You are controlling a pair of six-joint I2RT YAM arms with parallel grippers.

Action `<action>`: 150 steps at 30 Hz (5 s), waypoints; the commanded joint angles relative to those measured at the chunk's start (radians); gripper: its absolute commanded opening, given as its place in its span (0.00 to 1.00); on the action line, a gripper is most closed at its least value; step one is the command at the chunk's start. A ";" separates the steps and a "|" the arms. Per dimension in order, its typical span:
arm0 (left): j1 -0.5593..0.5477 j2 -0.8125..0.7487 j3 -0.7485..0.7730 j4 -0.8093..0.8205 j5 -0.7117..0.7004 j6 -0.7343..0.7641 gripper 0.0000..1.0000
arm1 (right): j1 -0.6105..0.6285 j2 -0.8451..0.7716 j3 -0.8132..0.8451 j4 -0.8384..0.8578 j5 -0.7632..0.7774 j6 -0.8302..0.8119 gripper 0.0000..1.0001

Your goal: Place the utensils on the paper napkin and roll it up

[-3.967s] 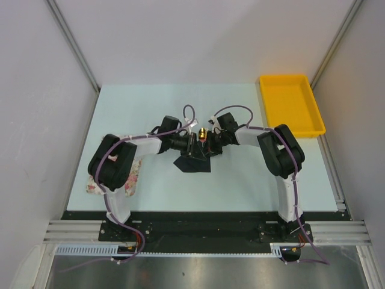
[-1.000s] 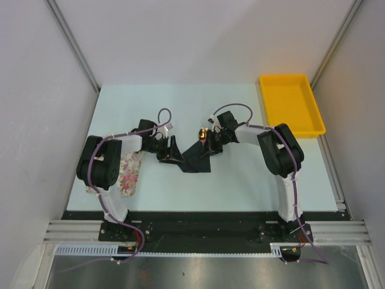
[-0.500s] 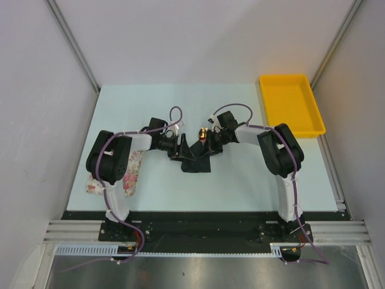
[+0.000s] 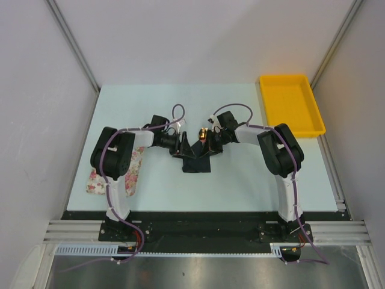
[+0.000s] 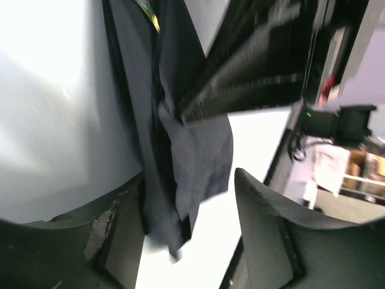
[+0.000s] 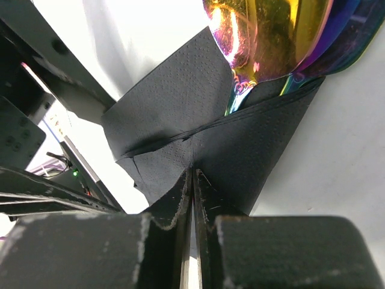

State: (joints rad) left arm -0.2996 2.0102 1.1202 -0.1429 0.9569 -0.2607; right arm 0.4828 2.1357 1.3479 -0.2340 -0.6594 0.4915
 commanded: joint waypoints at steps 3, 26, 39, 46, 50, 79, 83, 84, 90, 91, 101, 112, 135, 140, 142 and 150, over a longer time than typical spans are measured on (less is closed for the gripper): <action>0.030 -0.079 -0.112 -0.014 0.097 0.009 0.61 | 0.003 0.081 -0.029 -0.053 0.158 -0.064 0.07; 0.083 -0.143 -0.352 0.353 0.138 -0.314 0.72 | 0.002 0.081 -0.032 -0.054 0.156 -0.067 0.07; 0.036 -0.166 -0.280 0.393 0.091 -0.356 0.40 | 0.004 0.079 -0.027 -0.054 0.165 -0.064 0.07; -0.021 -0.179 -0.234 0.352 0.057 -0.358 0.30 | 0.005 0.078 -0.029 -0.054 0.172 -0.062 0.07; -0.053 -0.143 -0.192 0.277 0.008 -0.330 0.26 | 0.007 0.079 -0.029 -0.054 0.170 -0.062 0.08; -0.115 0.022 -0.074 0.035 -0.196 -0.224 0.00 | -0.027 -0.106 -0.049 -0.047 0.035 -0.022 0.12; -0.115 0.022 -0.071 0.039 -0.191 -0.222 0.00 | -0.052 -0.099 -0.061 -0.048 0.030 -0.025 0.12; -0.115 0.022 -0.069 0.036 -0.198 -0.216 0.00 | -0.053 -0.089 -0.065 -0.045 0.021 -0.024 0.11; -0.115 0.019 -0.069 0.025 -0.205 -0.204 0.00 | -0.056 -0.057 -0.072 -0.007 -0.002 0.004 0.11; -0.115 0.021 -0.068 0.023 -0.205 -0.206 0.00 | -0.056 -0.056 -0.070 -0.001 -0.003 0.007 0.11; -0.116 -0.002 -0.079 0.072 -0.156 -0.233 0.00 | -0.055 -0.010 -0.061 0.025 -0.003 0.025 0.11; -0.125 -0.071 -0.100 0.235 -0.032 -0.330 0.00 | -0.049 0.038 -0.082 0.022 0.038 0.012 0.08; -0.207 0.044 -0.052 0.391 -0.017 -0.443 0.00 | -0.055 0.064 -0.092 0.024 0.053 0.015 0.07; -0.167 -0.013 -0.112 0.399 0.000 -0.439 0.00 | -0.055 0.056 -0.093 0.018 0.055 0.004 0.07; -0.142 -0.037 -0.135 0.378 0.005 -0.419 0.00 | -0.052 0.052 -0.093 0.018 0.050 0.005 0.06; -0.052 -0.129 -0.238 0.318 -0.026 -0.385 0.35 | -0.041 0.047 -0.085 0.021 0.060 0.009 0.07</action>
State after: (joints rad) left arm -0.3882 1.9518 0.9268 0.1986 0.9279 -0.6785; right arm 0.4213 2.1300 1.2842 -0.1822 -0.7467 0.5419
